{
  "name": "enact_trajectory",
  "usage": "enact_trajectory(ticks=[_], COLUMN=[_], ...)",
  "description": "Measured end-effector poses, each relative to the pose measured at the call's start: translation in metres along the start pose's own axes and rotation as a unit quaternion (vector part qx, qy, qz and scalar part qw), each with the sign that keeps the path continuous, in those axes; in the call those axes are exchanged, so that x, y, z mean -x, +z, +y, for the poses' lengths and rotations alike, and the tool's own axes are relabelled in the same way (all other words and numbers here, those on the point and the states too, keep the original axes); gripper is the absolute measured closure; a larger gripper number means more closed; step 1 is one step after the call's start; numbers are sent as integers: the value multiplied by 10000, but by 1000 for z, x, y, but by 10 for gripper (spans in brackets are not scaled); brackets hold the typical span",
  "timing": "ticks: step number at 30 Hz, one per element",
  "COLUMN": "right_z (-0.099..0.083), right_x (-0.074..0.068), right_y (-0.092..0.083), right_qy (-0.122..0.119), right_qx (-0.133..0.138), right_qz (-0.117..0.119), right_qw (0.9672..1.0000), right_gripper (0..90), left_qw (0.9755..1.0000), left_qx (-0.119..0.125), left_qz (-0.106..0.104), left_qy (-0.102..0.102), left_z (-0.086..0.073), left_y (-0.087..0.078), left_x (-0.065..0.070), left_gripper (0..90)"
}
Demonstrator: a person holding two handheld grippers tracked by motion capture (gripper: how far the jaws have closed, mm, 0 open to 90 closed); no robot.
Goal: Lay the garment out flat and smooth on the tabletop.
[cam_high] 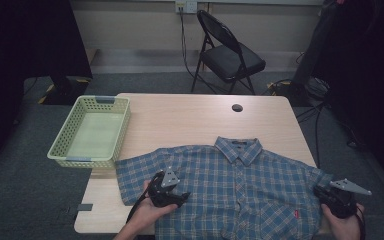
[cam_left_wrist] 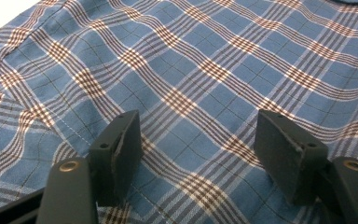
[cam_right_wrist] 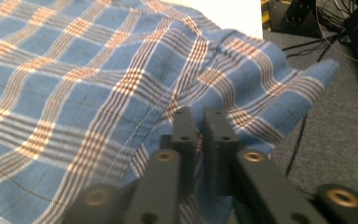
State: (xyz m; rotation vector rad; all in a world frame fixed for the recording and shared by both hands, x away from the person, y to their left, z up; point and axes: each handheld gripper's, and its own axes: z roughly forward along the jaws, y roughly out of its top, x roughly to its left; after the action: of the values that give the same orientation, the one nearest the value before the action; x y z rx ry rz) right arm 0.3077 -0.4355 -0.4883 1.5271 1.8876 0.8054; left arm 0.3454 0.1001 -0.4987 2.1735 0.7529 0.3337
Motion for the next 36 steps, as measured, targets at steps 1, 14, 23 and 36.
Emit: enact_trajectory(ticks=[1,14,23,36], right_z=[1,39,3,1], right_x=[0,-26,20,5], right_y=[-1,-28,-8,1], right_qy=[25,-82,451,88], right_qx=[69,766,72,2], right_qz=[39,437,-257,-282], right_qw=[10000,9961,9986,9996], right_gripper=[900,679,405,889], left_qw=[10000,10000,10000,10000], left_qx=[-3,-2,0,1], left_qz=[-1,3,-5,-8], left_qy=[3,11,17,20], left_z=[0,1,1,1], left_y=[0,1,1,1], left_x=[0,-1,-1,-1], left_gripper=[315,312,311,311])
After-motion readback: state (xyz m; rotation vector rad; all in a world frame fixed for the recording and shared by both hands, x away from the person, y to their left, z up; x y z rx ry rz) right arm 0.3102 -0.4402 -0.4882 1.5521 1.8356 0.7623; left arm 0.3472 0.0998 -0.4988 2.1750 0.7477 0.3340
